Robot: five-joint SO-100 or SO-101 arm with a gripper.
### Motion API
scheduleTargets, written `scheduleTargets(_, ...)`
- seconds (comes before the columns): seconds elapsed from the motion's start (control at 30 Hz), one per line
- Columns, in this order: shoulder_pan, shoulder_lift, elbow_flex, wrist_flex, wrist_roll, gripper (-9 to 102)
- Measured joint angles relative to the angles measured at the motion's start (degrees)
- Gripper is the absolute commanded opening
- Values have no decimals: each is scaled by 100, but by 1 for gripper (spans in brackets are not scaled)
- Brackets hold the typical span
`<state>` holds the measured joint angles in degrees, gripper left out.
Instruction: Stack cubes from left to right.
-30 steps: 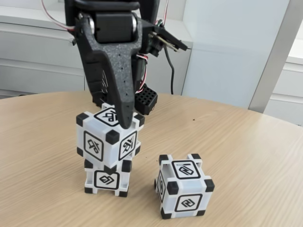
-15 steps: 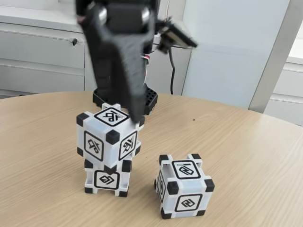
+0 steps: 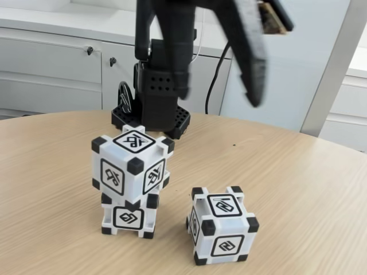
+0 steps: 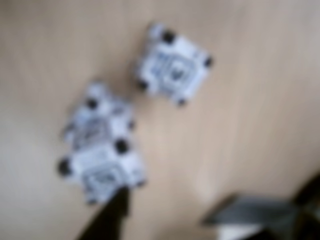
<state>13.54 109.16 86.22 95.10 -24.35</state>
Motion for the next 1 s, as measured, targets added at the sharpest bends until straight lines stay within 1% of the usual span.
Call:
scheduleTargets(0.17,-1107,0,0,-88,1107,34)
scheduleTargets(0.3,-1679,0,0,-606,2232,32)
scheduleTargets(0.43,-1723,0,70,-1151,3015,33)
scheduleTargets(0.53,-1846,0,378,-1301,3208,35)
scheduleTargets(0.67,-1784,0,905,-1424,3234,35)
scheduleTargets(0.87,-1846,0,1556,-2039,3155,35)
scheduleTargets(1.0,-1846,0,1951,-2276,3032,35)
